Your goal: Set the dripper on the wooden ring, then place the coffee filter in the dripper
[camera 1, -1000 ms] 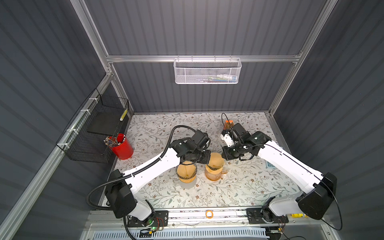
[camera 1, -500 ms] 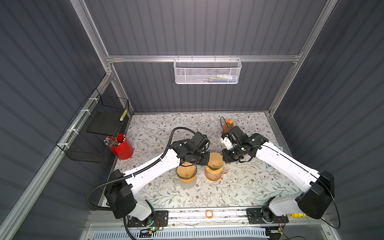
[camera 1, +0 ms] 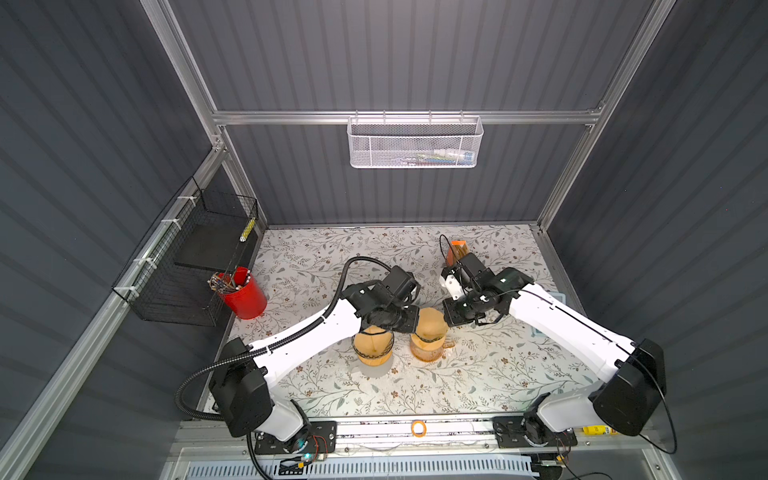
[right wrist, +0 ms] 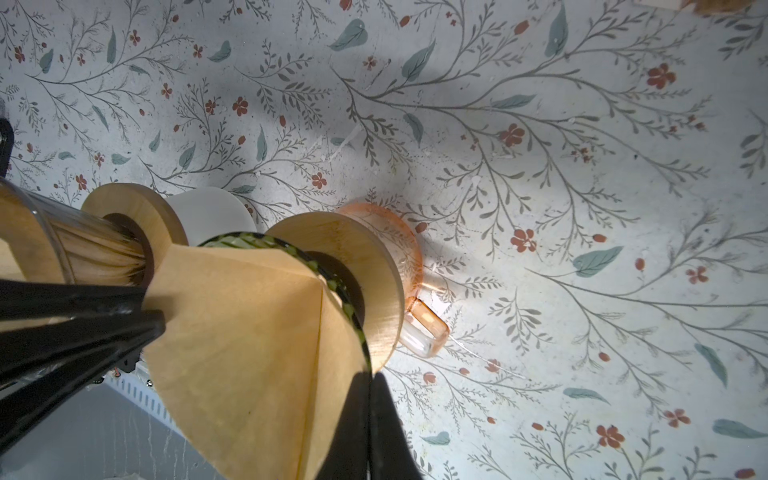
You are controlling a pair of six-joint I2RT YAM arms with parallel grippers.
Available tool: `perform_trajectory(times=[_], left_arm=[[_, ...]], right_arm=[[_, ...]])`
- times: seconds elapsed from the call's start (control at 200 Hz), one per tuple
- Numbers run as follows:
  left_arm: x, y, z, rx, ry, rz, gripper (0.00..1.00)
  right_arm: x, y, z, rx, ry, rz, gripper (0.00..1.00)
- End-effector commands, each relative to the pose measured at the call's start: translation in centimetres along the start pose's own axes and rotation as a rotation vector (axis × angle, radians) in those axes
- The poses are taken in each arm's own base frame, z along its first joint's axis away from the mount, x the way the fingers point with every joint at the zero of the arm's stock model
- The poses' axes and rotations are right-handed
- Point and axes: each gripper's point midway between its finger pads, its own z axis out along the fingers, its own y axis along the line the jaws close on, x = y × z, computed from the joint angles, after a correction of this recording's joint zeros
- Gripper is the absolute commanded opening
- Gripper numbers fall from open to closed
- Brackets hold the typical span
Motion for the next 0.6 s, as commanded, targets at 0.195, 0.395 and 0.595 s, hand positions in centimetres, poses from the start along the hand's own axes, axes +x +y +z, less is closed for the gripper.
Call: perform_trajectory(times=[0.195,0.395,0.595], left_arm=[[0.68,0.08,0.64,0.002,0.031,-0.013,0.13],[0.74,0.17,0.79,-0.001,0.035,-0.014,0.13],[0.53,0.02,0.53,0.0,0.03,-0.014,0.13]], right_arm=[[1.15,-0.67,1.4,0.02,0.064,0.011,0.05],[1.31,-0.87,1.53,0.031,0.07,0.009,0.05],[1.08,-0.91,1.07,0.043,0.058,0.004,0.09]])
